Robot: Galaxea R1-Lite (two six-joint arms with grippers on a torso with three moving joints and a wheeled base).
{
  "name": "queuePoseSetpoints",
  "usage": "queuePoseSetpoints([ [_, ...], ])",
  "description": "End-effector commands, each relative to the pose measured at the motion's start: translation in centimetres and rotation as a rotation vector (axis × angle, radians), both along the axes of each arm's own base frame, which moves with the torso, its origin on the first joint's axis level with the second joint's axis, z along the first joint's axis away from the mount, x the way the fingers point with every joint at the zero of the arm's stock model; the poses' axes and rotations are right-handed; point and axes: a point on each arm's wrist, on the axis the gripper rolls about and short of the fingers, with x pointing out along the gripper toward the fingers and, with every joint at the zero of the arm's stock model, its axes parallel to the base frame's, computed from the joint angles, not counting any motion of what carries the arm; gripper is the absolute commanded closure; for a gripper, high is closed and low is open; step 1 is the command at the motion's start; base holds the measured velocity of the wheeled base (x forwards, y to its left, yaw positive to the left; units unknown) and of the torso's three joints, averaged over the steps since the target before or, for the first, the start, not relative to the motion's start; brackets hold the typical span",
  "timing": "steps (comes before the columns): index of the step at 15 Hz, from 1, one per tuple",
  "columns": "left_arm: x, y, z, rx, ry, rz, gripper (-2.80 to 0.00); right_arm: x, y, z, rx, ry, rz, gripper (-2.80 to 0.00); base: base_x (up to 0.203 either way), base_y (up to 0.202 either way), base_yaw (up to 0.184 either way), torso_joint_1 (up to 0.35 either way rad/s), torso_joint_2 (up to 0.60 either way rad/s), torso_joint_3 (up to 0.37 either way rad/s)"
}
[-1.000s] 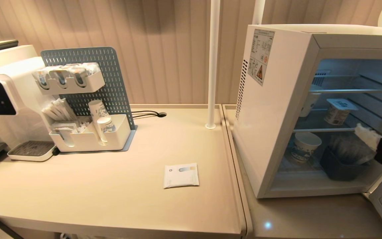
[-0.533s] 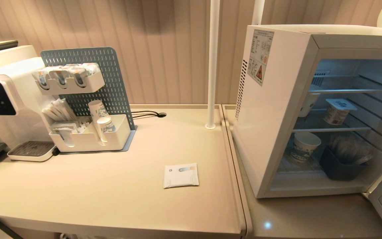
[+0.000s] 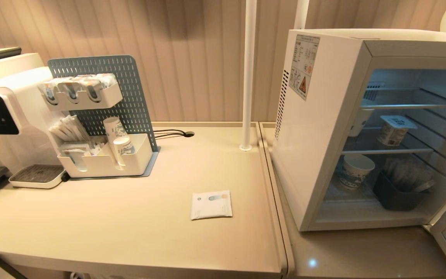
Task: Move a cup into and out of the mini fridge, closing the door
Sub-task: Close the freezer door
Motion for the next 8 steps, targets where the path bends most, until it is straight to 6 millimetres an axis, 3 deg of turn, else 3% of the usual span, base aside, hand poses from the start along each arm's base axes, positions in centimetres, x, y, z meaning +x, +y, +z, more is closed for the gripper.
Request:
queuePoseSetpoints([
  [1,0.0,0.0,0.0,-0.001,0.003,0.001,0.0,0.1,-0.1,-1.4,0.0,-0.024,-0.048,0.0,0.0,0.0,0.0,0.0,0.0,0.0],
  [3,0.0,0.0,0.0,-0.001,0.003,0.001,0.0,0.3,-0.2,-2.7,0.006,-0.023,-0.132,0.0,0.0,0.0,0.0,0.0,0.0,0.0],
  [8,0.0,0.0,0.0,-0.001,0.003,0.001,0.0,0.3,-0.4,-2.8,0.033,-0.026,-0.237,0.0,0.0,0.0,0.0,0.0,0.0,0.0],
])
